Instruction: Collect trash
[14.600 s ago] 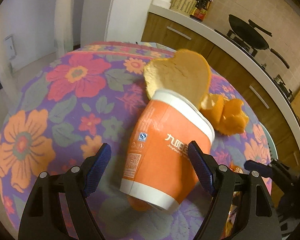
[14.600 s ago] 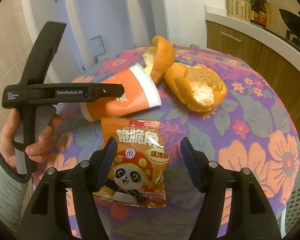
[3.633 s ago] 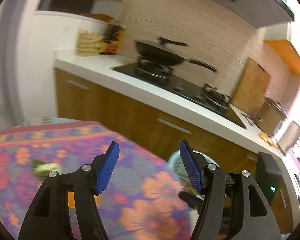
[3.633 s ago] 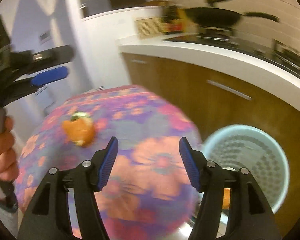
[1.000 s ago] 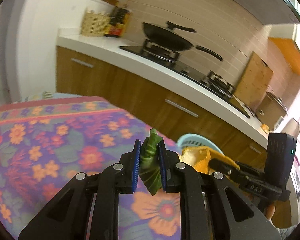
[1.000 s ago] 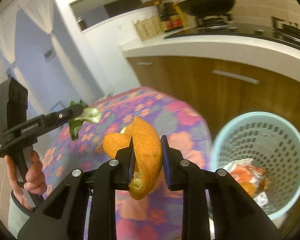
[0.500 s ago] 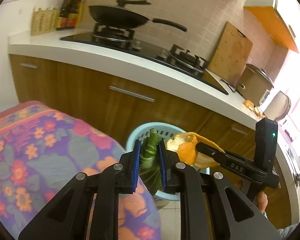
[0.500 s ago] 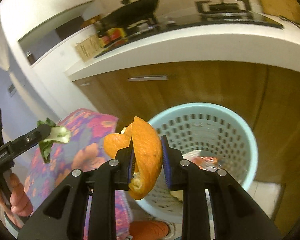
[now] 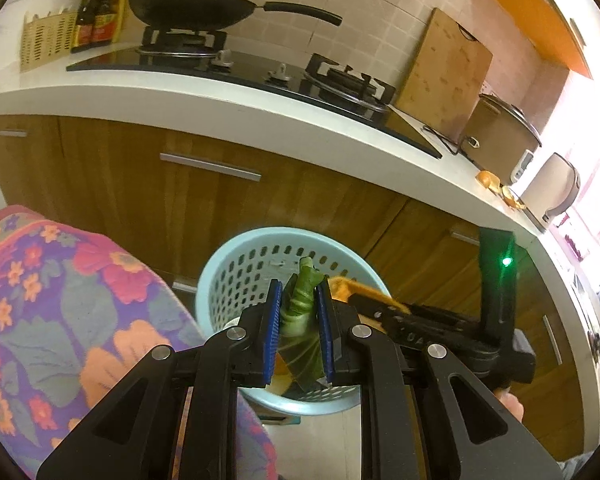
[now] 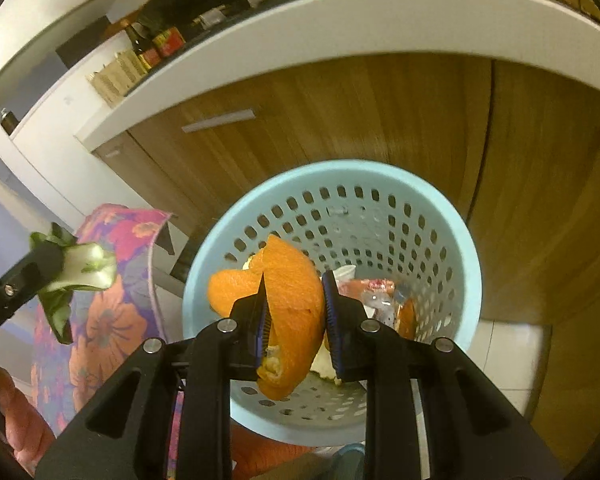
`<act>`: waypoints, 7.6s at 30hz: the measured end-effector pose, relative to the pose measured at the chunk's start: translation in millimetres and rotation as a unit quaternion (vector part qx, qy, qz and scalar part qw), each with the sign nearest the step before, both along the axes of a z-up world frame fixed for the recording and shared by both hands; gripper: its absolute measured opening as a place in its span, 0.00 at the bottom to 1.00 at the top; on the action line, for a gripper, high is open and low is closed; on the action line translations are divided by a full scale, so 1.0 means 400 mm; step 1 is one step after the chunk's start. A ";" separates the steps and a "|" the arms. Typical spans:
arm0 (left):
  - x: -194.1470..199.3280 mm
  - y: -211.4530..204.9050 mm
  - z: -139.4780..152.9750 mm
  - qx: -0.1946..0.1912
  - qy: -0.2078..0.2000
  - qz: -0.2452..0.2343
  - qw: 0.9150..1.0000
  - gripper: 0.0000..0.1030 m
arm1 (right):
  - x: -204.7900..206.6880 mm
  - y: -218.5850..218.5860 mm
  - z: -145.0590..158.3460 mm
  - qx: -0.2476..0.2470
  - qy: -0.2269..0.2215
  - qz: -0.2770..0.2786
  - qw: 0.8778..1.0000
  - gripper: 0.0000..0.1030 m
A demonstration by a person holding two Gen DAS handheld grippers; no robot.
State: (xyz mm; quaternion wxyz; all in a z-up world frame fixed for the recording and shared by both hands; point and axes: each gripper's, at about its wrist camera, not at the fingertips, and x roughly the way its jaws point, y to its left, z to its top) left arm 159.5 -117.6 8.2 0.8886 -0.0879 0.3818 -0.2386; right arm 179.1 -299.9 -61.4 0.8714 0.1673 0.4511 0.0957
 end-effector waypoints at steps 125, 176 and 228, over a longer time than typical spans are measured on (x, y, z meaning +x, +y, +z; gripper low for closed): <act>-0.301 0.391 0.008 0.183 -0.181 0.369 0.893 0.88 | -0.301 0.330 0.339 -0.164 -0.308 -0.026 0.937 0.85; -0.312 0.408 0.021 0.157 -0.185 0.370 0.897 0.90 | -0.302 0.330 0.315 -0.169 -0.298 -0.031 0.939 0.86; -0.313 0.398 0.019 0.158 -0.189 0.373 0.895 0.90 | -0.291 0.331 0.315 -0.168 -0.295 -0.032 0.940 0.86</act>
